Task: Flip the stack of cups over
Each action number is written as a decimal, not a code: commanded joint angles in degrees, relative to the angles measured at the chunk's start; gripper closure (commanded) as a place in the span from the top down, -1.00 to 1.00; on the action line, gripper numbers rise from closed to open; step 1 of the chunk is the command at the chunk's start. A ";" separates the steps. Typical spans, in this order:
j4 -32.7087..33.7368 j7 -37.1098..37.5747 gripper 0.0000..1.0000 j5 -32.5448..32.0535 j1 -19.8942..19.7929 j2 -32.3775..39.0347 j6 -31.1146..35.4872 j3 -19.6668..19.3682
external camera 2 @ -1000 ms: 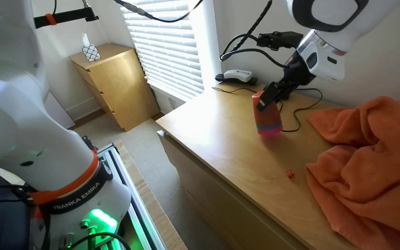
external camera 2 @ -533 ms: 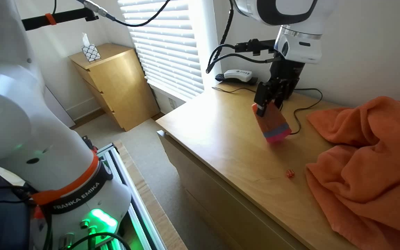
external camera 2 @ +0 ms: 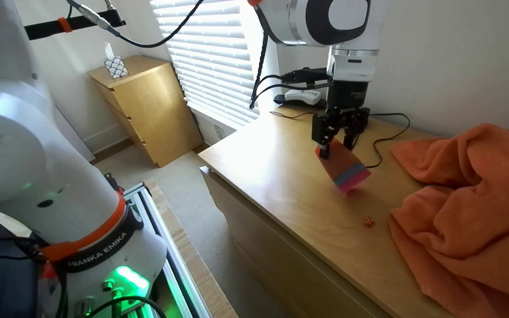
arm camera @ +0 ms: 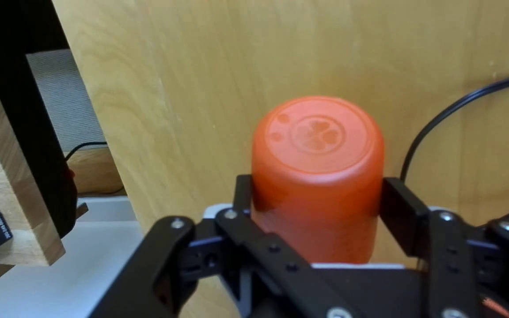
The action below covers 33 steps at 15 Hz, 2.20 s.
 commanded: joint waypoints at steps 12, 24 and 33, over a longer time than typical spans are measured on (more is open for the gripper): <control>-4.37 9.42 0.99 -2.72 0.01 0.80 8.50 2.54; -3.70 8.16 1.00 11.37 -7.08 -7.43 2.99 1.38; -2.12 10.10 1.00 27.39 -15.31 -7.03 -6.52 -1.63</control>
